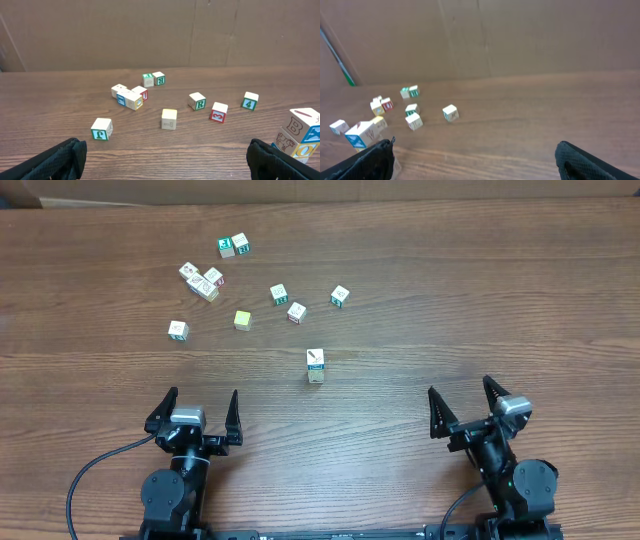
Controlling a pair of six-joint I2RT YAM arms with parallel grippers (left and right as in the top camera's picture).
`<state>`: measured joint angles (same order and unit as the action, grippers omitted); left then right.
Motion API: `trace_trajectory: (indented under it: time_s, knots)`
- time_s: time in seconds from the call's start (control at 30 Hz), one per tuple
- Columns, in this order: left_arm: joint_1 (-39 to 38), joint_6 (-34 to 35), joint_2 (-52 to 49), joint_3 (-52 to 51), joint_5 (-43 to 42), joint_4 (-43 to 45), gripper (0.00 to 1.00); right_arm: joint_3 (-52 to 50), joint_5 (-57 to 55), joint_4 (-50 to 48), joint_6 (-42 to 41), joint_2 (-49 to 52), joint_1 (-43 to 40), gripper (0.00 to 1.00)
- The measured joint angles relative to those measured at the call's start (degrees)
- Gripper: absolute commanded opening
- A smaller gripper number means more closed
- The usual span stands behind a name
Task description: Form a tower
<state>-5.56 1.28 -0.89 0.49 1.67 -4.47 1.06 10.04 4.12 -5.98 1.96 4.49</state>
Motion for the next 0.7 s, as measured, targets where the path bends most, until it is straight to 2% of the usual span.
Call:
trace_trajectory:
  time_s: [0.7]
  knots:
    - [0.0,0.0,0.0,0.0,0.0,0.0,1.00,0.0,0.0,0.0,0.0,-1.1,1.4,1.00]
